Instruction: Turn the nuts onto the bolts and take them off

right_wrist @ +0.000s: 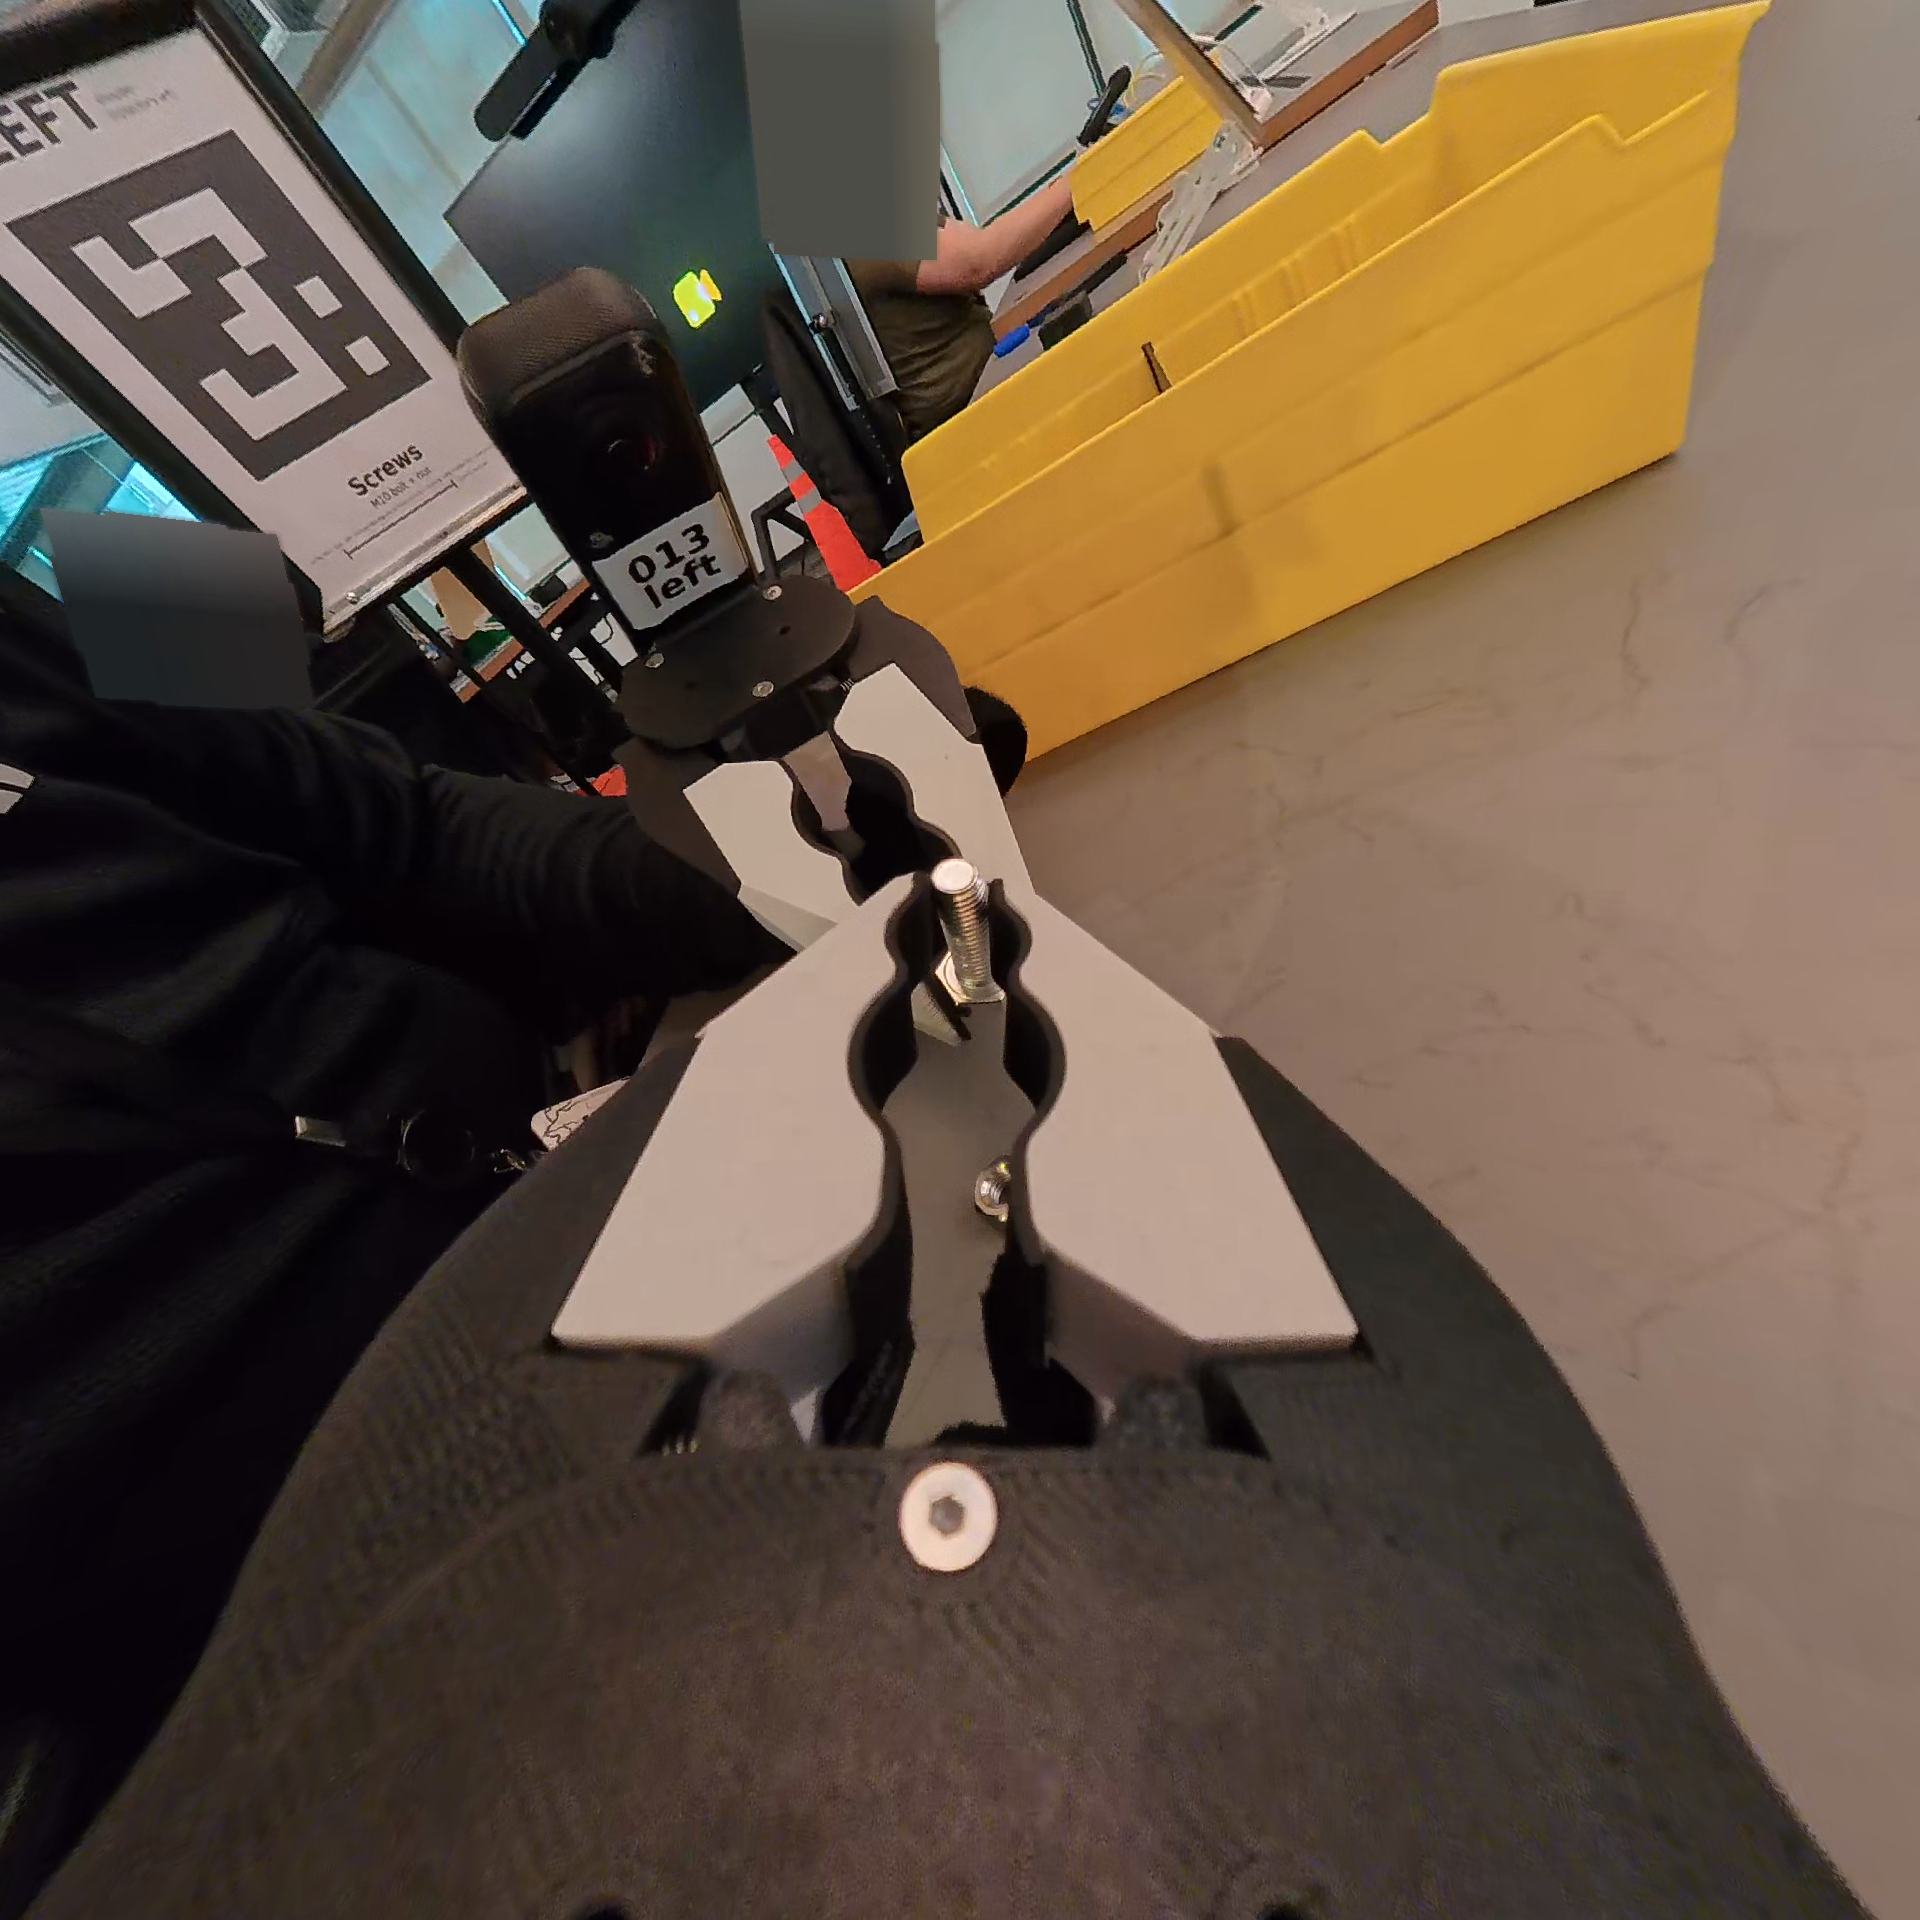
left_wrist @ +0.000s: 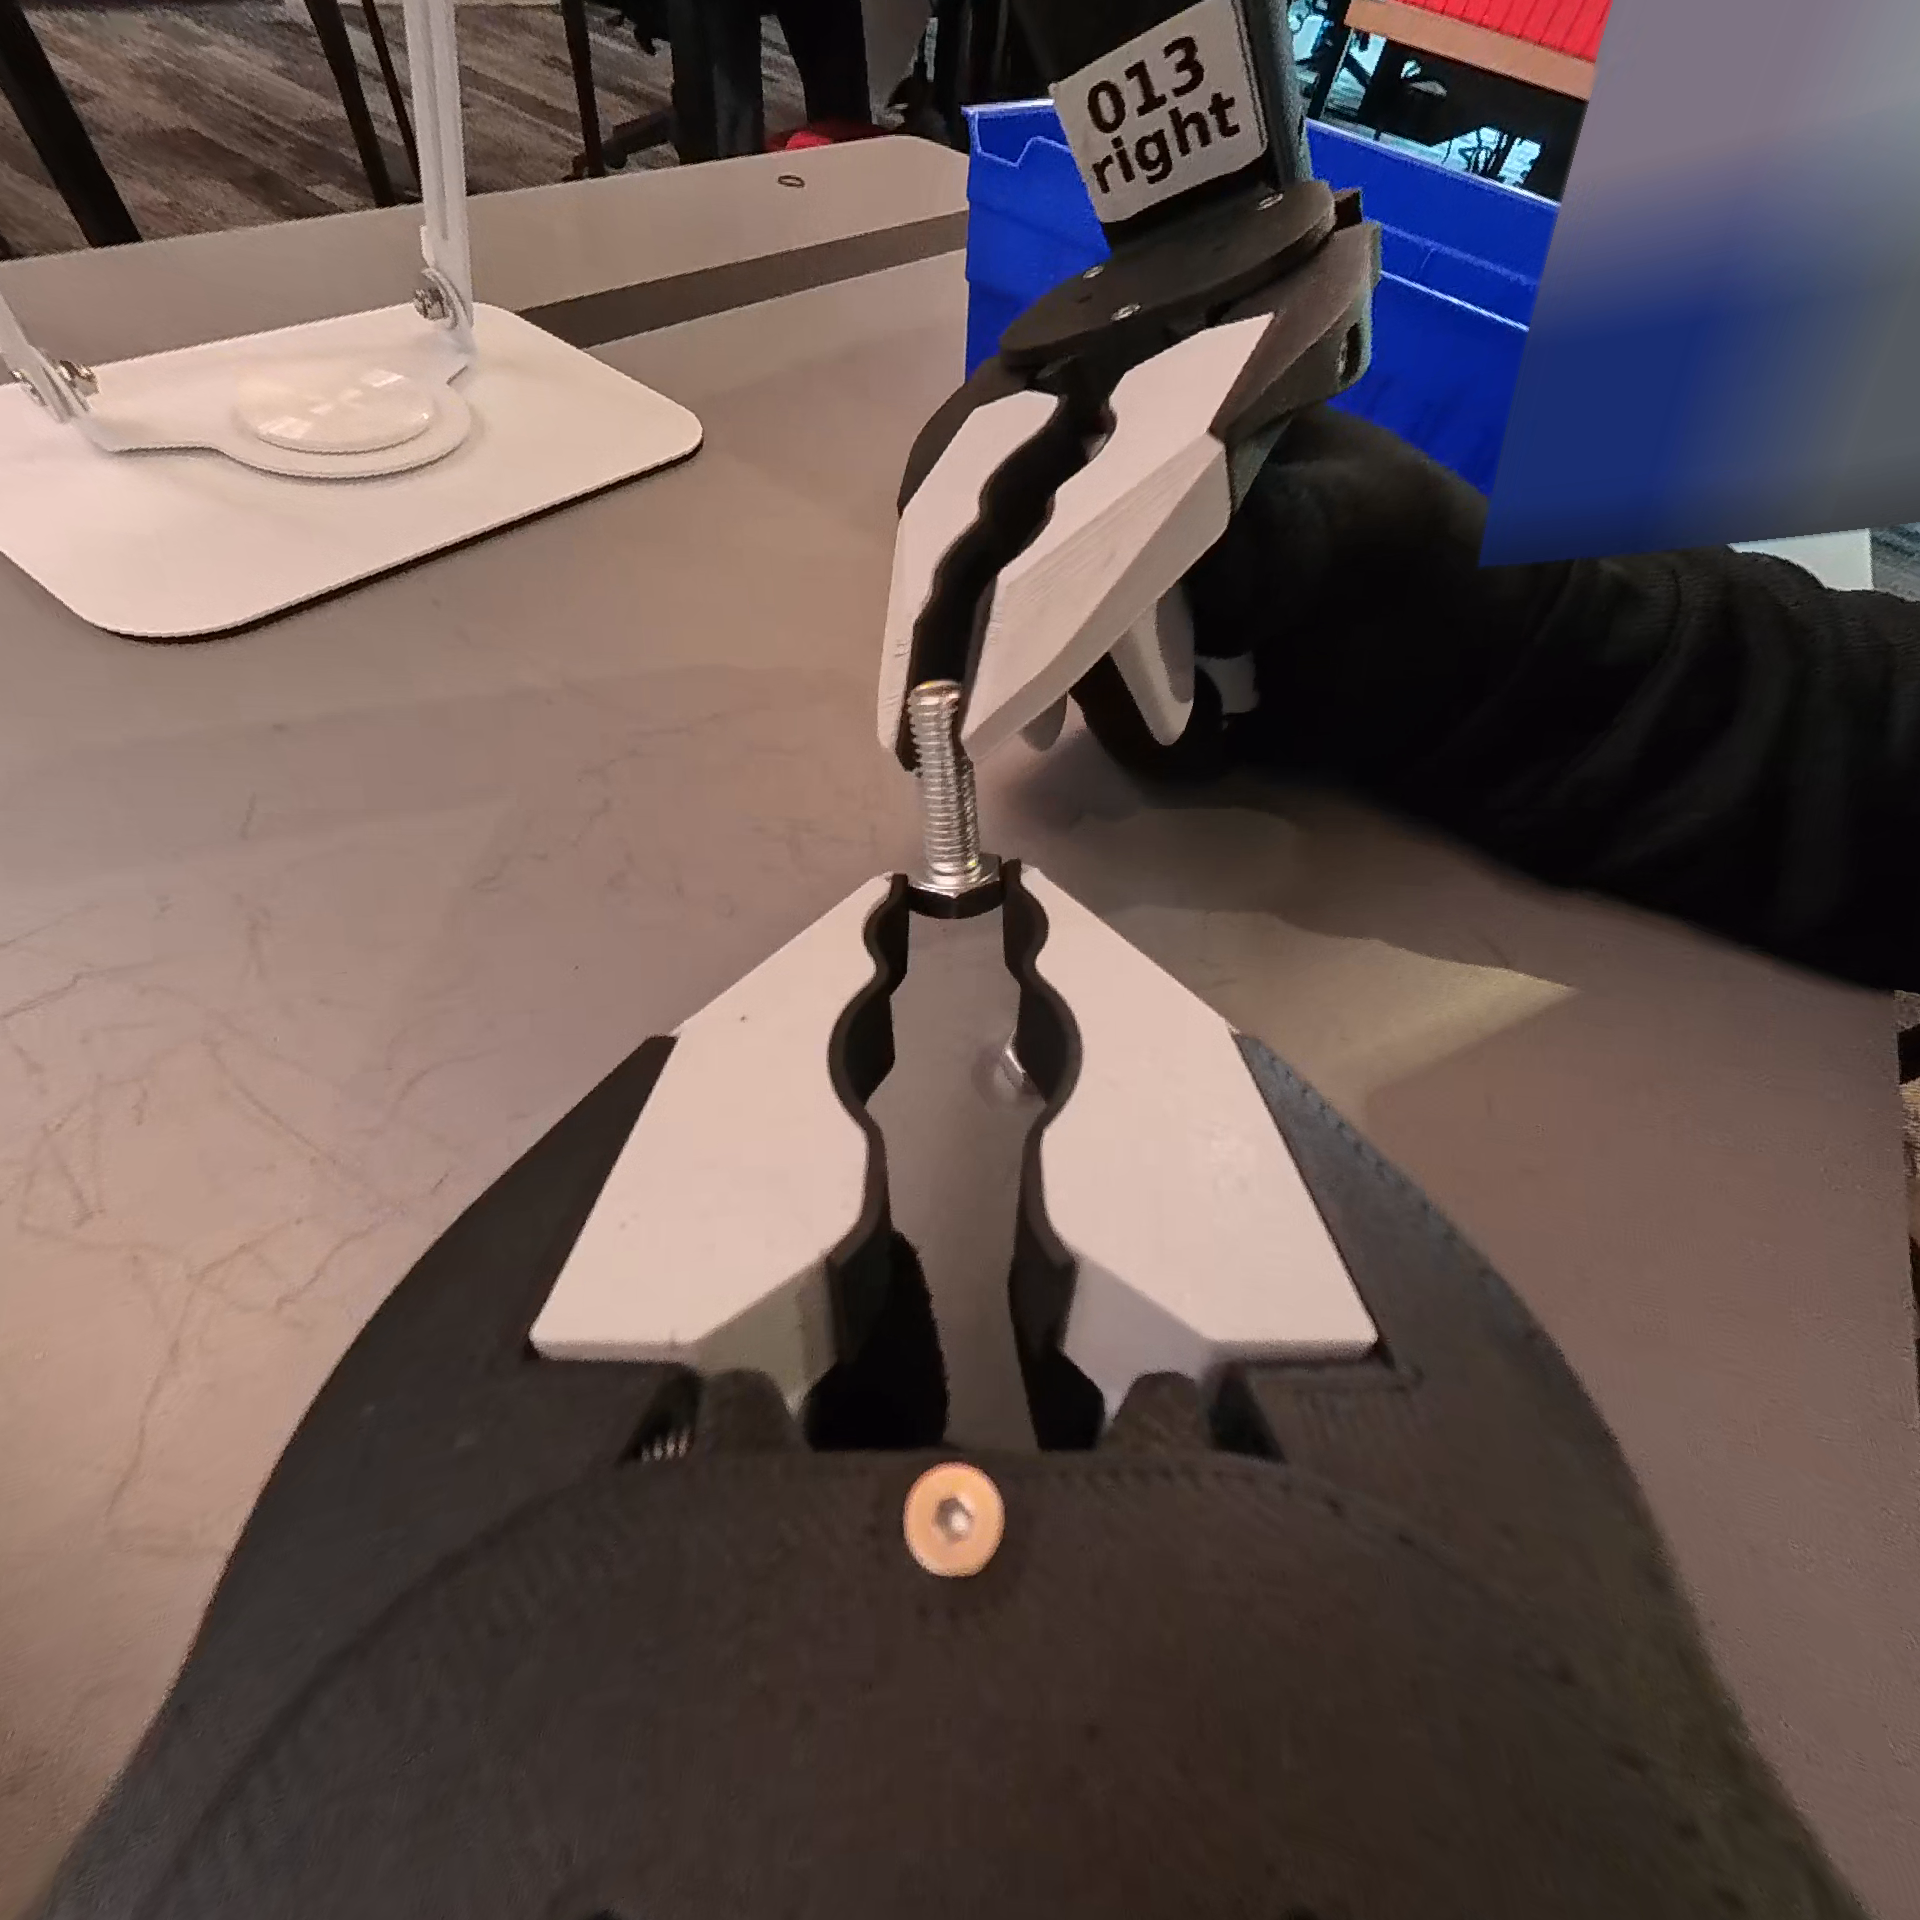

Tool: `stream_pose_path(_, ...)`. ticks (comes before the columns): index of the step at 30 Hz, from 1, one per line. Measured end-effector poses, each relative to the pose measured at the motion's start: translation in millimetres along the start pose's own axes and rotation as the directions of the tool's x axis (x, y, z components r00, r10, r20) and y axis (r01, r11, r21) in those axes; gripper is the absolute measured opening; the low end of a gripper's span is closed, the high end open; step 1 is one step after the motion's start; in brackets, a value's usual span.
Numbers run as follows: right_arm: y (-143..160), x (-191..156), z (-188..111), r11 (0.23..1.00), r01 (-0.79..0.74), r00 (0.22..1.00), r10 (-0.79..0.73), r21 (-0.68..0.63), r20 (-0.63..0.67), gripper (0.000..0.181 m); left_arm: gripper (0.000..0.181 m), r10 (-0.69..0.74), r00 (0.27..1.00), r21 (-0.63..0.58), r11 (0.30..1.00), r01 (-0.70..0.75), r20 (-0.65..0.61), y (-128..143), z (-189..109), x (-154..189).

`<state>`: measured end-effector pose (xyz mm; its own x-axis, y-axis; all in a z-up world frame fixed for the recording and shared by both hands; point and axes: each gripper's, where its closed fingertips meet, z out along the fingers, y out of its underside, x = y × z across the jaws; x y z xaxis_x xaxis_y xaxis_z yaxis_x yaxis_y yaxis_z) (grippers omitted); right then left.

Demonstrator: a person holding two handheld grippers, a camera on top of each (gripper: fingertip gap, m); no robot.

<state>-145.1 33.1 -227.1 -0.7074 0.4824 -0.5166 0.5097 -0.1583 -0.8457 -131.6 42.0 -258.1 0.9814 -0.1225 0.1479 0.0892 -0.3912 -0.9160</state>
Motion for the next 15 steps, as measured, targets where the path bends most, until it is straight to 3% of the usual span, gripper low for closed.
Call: stream_pose_path(15,-2.3,-6.2,0.1,1.0,0.003,0.999,-0.003,0.007,0.039,0.009,0.015,0.02,1.0,0.028,0.999,-0.02,-0.014,-3.2,-3.0,3.5)
